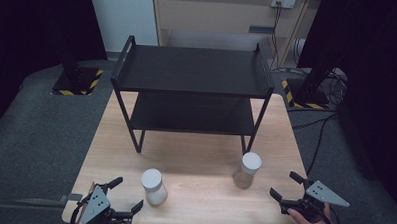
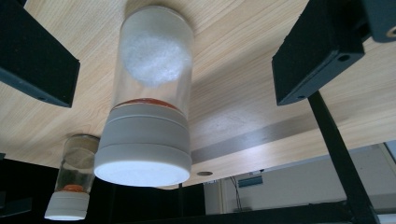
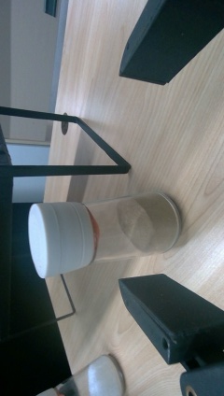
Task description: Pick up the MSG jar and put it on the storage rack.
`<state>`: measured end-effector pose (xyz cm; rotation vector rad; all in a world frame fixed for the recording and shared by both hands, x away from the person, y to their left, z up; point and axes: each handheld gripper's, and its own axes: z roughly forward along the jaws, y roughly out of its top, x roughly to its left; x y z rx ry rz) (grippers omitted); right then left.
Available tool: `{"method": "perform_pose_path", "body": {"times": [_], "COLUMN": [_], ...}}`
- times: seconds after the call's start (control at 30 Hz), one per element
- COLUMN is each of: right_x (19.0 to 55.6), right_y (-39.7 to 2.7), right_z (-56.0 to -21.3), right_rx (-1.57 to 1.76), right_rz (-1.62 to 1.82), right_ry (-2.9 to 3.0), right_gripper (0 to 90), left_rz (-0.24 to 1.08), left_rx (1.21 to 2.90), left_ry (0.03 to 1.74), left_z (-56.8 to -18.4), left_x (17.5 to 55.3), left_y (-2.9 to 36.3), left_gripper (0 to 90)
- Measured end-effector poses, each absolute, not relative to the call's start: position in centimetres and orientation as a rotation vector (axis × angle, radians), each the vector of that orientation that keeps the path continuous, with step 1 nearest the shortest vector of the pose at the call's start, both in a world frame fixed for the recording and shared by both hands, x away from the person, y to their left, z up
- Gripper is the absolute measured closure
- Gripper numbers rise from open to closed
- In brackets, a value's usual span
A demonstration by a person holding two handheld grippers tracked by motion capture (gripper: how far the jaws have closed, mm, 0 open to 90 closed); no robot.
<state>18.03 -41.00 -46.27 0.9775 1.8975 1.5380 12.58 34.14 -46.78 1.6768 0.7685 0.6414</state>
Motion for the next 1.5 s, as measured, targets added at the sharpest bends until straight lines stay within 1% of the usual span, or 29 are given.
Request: {"method": "perform_pose_path", "body": {"times": [0.4,0.93,1.37,1.5], "right_x": [18.0,18.1,18.0,17.9], "right_y": [-40.6,-40.4,-40.3,-40.3], "right_z": [-46.2,-46.4,-46.4,-46.4], "right_rx": [0.983,0.984,0.977,0.978], "right_rz": [1.524,1.515,1.508,1.504], "right_ry": [1.905,1.926,1.937,1.937], "right_gripper": [2.4,2.4,2.5,2.5], "left_rz": [0.643,0.638,0.608,0.598], "left_rx": [1.660,1.662,1.646,1.644], "left_ry": [0.770,0.770,0.767,0.774], "left_z": [-46.8,-46.8,-47.0,-47.1], "left_x": [12.6,12.9,14.5,15.1], "left_y": [33.4,32.5,30.8,30.2], "left_gripper": [1.0,0.0,1.1,2.8]}}
